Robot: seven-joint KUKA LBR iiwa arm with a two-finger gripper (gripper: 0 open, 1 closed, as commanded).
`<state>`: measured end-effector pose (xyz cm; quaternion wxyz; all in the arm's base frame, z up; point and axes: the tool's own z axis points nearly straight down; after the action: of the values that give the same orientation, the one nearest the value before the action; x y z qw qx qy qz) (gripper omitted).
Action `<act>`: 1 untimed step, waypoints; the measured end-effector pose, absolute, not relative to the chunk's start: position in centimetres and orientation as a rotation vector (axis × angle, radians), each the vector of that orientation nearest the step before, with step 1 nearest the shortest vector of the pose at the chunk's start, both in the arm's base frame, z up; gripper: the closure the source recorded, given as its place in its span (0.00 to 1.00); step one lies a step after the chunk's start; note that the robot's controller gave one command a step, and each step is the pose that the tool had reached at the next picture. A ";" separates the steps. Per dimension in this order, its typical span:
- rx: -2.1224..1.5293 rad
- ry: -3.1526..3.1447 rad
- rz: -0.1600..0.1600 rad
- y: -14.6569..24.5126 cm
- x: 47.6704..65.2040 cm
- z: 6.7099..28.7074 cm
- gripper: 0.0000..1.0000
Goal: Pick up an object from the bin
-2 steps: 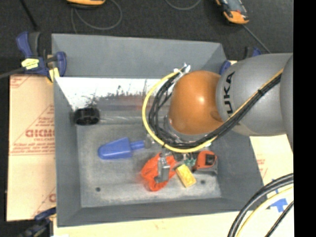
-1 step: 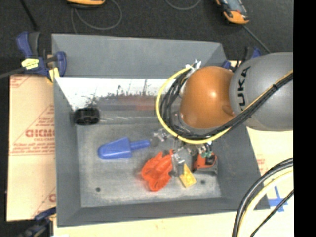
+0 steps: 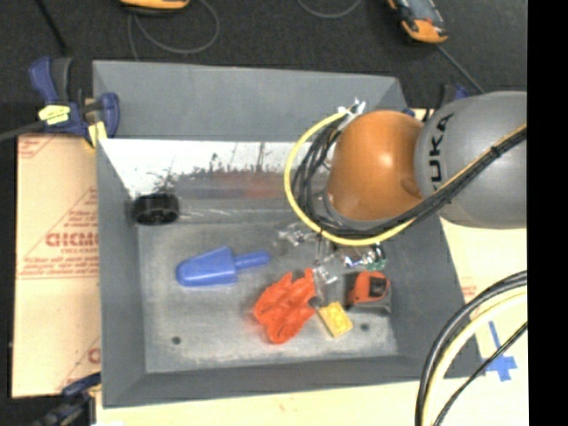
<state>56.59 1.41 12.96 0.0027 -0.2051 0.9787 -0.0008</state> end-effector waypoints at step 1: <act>-0.890 3.007 -0.004 2.5 55.7 8.3 0.00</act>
Offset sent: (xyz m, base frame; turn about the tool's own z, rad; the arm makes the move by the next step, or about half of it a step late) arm -0.0153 0.0181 -0.0596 -0.3186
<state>55.72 2.50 8.31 0.0028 -0.2839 0.9589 -0.0013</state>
